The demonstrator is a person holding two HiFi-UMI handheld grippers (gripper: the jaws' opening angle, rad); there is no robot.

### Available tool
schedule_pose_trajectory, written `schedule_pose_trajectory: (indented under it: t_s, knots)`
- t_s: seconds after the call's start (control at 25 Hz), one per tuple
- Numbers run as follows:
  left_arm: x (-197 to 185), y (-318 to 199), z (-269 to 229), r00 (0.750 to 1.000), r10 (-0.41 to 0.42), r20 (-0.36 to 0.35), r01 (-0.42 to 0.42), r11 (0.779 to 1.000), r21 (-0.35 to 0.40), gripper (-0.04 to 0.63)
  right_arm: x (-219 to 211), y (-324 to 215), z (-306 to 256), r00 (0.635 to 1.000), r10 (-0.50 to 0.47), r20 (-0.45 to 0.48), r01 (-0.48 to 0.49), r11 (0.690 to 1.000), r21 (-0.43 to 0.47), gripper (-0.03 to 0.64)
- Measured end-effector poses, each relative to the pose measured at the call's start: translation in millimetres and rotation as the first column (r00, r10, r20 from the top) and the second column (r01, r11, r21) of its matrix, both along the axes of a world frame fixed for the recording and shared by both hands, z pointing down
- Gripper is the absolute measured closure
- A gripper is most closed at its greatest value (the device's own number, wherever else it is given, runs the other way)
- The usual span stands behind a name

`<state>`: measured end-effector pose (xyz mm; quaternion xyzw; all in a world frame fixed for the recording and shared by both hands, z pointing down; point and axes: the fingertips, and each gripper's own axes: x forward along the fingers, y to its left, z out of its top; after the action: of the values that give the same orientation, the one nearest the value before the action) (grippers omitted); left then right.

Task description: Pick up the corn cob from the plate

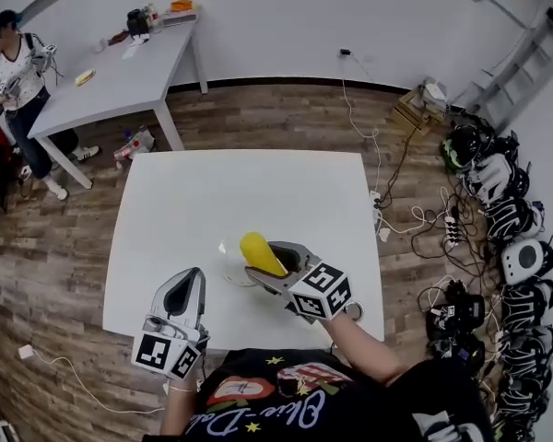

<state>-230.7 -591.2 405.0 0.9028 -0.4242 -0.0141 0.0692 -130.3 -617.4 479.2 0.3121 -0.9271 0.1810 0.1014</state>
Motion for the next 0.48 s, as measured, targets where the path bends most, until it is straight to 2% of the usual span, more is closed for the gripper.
schedule_pose_trajectory:
  t_s: [0.16,0.48]
  knots:
    - [18,-7,-3,0.999,0.039,0.014,-0.039,0.999,0.007,0.598,19,8,-17,0.997,0.05,0.054,-0.053,0.997,0.052,0.353]
    - [8,-10,-3,0.999,0.04,0.009,-0.04,0.999,0.004,0.598,3,2,-24,0.996,0.058,0.065,-0.062,0.997,0.055,0.353]
